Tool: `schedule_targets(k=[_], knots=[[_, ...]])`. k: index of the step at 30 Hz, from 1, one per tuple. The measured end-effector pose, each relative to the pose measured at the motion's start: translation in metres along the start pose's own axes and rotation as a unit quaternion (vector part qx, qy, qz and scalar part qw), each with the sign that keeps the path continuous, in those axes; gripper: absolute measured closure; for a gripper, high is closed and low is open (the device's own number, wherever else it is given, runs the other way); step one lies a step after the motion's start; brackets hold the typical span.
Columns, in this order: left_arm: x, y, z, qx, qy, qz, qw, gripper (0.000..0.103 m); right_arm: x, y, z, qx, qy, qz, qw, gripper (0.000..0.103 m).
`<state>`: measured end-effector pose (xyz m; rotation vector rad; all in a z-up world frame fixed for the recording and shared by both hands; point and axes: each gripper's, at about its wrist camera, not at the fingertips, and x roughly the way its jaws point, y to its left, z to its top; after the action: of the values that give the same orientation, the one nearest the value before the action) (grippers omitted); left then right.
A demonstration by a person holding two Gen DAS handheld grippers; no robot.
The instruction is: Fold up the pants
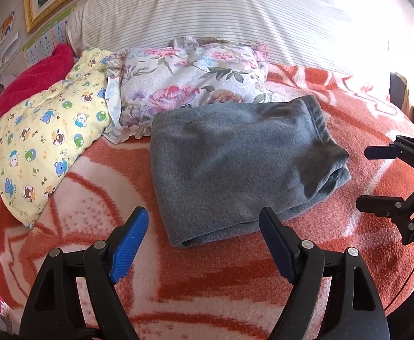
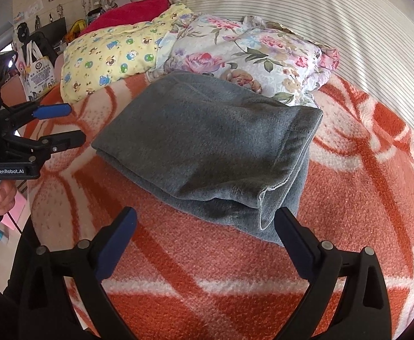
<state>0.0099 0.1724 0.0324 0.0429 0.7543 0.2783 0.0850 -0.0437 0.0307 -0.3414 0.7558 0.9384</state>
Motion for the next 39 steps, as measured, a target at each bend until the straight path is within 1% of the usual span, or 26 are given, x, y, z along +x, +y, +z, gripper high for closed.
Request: schedule_targets(k=[4,7,20,39], knots=[[-0.003,-0.003,0.0,0.004,0.001,0.006,1.0,0.02,-0.002,0.002,0.002,-0.004,-0.001,0.0,1.0,0.005],[-0.003,-0.005,0.0,0.005,0.004,0.004,1.0,0.019,-0.003,0.003,0.003,-0.006,-0.001,0.001,1.0,0.005],[-0.014,-0.006,0.005,0.007,-0.017,0.014,0.9997,0.019,-0.01,0.01,0.008,-0.018,-0.009,0.001,1.0,0.005],[-0.019,-0.007,0.007,0.006,-0.026,0.018,0.9995,0.019,-0.012,0.016,0.01,-0.026,-0.013,-0.001,1.0,0.005]])
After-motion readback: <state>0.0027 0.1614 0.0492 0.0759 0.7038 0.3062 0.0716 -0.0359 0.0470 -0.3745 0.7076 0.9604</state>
